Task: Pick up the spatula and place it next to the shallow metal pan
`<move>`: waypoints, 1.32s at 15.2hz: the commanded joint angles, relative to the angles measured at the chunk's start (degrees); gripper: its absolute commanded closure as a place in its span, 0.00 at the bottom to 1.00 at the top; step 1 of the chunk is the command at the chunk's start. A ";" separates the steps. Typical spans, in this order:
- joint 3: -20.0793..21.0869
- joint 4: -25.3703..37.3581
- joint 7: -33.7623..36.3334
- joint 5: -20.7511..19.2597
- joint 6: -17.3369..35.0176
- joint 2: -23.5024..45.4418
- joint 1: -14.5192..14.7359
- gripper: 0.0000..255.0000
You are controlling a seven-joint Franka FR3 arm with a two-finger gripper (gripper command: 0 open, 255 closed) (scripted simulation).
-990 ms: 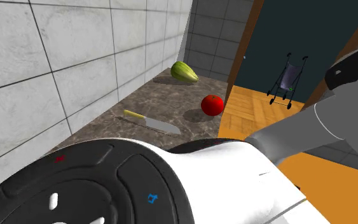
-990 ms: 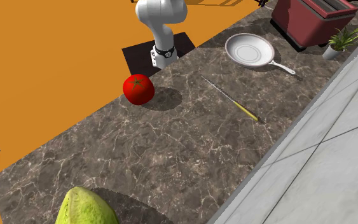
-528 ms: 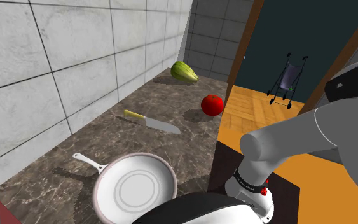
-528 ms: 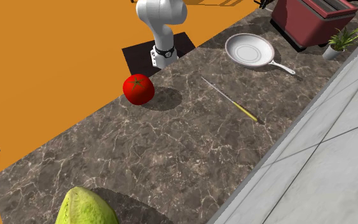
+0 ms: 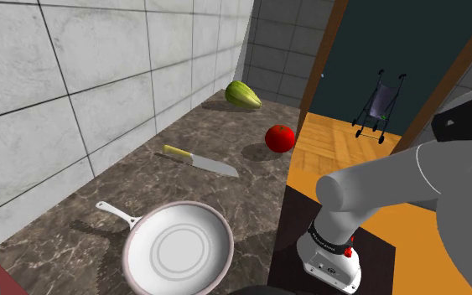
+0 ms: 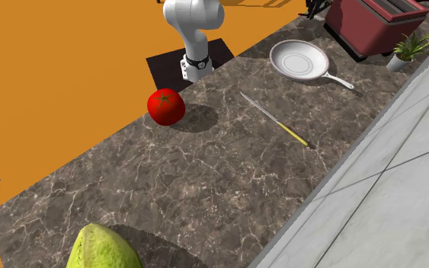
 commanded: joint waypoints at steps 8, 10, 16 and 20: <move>3.14 -2.13 -1.42 2.62 3.72 -2.16 -2.00 1.00; 3.14 -2.13 -1.42 2.62 3.72 -2.16 -2.00 1.00; 3.14 -2.13 -1.42 2.62 3.72 -2.16 -2.00 0.00; 3.14 -2.12 -1.42 2.62 3.72 -2.16 -2.00 0.00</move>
